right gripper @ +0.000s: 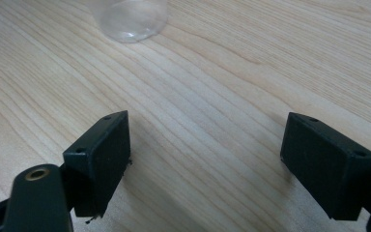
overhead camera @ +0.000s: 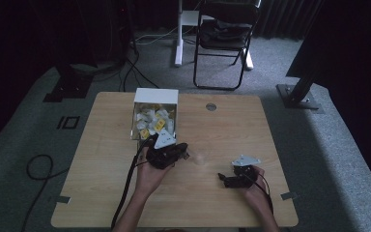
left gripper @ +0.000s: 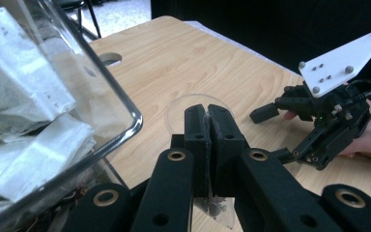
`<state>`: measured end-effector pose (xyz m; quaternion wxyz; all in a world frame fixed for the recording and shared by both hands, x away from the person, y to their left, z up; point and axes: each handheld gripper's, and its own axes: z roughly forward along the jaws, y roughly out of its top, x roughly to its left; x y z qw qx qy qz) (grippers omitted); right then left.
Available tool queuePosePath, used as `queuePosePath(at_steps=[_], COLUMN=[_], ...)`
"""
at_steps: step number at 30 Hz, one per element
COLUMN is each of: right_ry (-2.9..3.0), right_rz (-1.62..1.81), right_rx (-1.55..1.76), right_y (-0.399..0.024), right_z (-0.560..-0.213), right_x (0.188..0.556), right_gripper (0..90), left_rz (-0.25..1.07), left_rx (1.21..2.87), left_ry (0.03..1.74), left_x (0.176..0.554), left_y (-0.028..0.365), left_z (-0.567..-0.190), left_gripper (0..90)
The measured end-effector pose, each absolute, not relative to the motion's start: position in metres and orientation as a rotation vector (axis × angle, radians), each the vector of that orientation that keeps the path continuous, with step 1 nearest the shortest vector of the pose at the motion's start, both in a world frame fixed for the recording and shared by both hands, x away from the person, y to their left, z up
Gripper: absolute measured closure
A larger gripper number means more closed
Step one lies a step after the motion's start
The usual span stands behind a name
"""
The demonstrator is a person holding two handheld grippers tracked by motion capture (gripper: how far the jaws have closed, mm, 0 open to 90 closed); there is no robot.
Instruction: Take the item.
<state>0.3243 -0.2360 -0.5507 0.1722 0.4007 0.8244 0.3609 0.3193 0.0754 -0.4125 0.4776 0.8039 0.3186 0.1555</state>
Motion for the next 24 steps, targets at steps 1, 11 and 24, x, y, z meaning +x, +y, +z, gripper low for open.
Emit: queuePosePath(at_steps=[1, 11, 24], right_ry=[2.340, 2.340, 2.339], right_rz=[1.024, 1.024, 1.024], right_rx=[1.136, 1.136, 1.132], right_y=[-0.236, -0.236, -0.236], right_z=[-0.551, -0.551, -0.551], right_x=[0.324, 0.324, 0.325], right_gripper=[17.7, 17.7, 17.7], left_rz=[0.380, 0.379, 0.376], left_rx=[1.964, 1.962, 1.963], left_ry=[0.780, 0.770, 0.769], left_x=[0.320, 0.321, 0.325], left_y=[0.075, 0.067, 0.059], left_z=[-0.412, -0.408, -0.404], left_gripper=[88.2, 88.0, 88.0])
